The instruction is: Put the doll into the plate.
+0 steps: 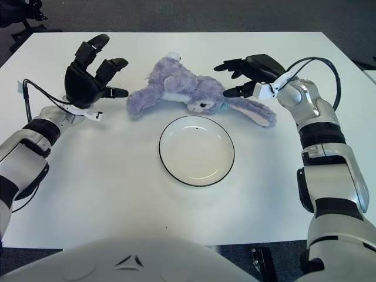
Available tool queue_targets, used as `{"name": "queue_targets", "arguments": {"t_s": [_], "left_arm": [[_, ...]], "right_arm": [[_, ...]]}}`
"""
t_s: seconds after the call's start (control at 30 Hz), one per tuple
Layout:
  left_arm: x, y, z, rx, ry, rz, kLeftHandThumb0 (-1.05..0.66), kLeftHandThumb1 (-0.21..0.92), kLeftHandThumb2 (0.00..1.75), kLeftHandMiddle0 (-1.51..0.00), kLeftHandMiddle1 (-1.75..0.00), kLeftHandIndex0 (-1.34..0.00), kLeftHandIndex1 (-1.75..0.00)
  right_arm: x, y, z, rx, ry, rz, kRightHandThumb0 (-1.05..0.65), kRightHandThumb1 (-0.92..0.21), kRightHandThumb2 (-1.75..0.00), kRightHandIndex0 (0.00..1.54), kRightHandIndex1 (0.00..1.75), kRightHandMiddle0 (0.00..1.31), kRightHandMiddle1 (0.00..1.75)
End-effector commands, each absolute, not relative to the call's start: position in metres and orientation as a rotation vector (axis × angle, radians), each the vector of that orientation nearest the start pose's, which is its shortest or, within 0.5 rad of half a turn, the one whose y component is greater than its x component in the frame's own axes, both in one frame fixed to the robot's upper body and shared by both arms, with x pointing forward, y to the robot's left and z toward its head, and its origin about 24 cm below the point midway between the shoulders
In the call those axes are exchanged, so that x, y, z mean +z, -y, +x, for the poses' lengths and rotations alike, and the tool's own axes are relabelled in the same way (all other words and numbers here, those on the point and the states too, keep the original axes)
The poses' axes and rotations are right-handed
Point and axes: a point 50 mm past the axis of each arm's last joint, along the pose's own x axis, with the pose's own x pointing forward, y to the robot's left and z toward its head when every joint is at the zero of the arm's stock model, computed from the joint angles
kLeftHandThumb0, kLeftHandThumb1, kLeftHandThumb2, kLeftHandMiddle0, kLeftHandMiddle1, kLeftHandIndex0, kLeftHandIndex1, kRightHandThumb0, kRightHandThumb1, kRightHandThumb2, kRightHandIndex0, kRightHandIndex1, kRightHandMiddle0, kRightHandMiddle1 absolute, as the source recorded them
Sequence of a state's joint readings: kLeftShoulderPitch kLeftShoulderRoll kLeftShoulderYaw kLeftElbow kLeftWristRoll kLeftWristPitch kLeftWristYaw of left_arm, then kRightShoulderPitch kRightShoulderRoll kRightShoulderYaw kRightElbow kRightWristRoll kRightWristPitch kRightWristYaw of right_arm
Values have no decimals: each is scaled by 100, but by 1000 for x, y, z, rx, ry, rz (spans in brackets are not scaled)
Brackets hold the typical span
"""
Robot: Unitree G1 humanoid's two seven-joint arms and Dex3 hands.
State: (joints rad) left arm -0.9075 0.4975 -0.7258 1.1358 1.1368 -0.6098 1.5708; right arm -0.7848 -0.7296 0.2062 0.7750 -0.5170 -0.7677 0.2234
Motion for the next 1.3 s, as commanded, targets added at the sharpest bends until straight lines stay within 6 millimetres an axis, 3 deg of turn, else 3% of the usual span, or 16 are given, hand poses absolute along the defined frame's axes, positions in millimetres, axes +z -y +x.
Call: {"name": "queue_targets", "arguments": {"t_s": [0.0, 0.6, 0.8, 1.0, 1.13, 1.27], "left_arm": [[120, -162, 340, 81, 1360, 1154, -54, 92, 6, -36, -12, -31, -33], [122, -158, 335, -18, 1400, 1115, -54, 92, 2, -36, -6, -30, -25], [129, -153, 330, -148, 1397, 960, -49, 92, 10, -41, -6, -31, -21], [130, -153, 329, -174, 1389, 934, -48, 92, 14, -43, -6, -31, -20], [139, -140, 326, -361, 1586, 1006, -51, 92, 19, -46, -7, -30, -18], [141, -134, 328, -377, 1696, 1116, -53, 92, 21, -45, -6, -29, -16]], "right_arm": [[178, 224, 354, 507, 468, -1319, -55, -92, -42, 79, 37, 62, 7], [178, 225, 355, 511, 447, -1299, -52, -92, -40, 79, 34, 61, 6], [178, 225, 355, 513, 438, -1287, -52, -92, -40, 80, 32, 61, 6], [178, 225, 355, 513, 437, -1286, -51, -92, -40, 80, 32, 61, 6], [178, 225, 356, 512, 439, -1284, -50, -92, -39, 80, 31, 61, 6], [178, 224, 356, 510, 441, -1285, -50, -92, -39, 80, 30, 60, 6]]}}
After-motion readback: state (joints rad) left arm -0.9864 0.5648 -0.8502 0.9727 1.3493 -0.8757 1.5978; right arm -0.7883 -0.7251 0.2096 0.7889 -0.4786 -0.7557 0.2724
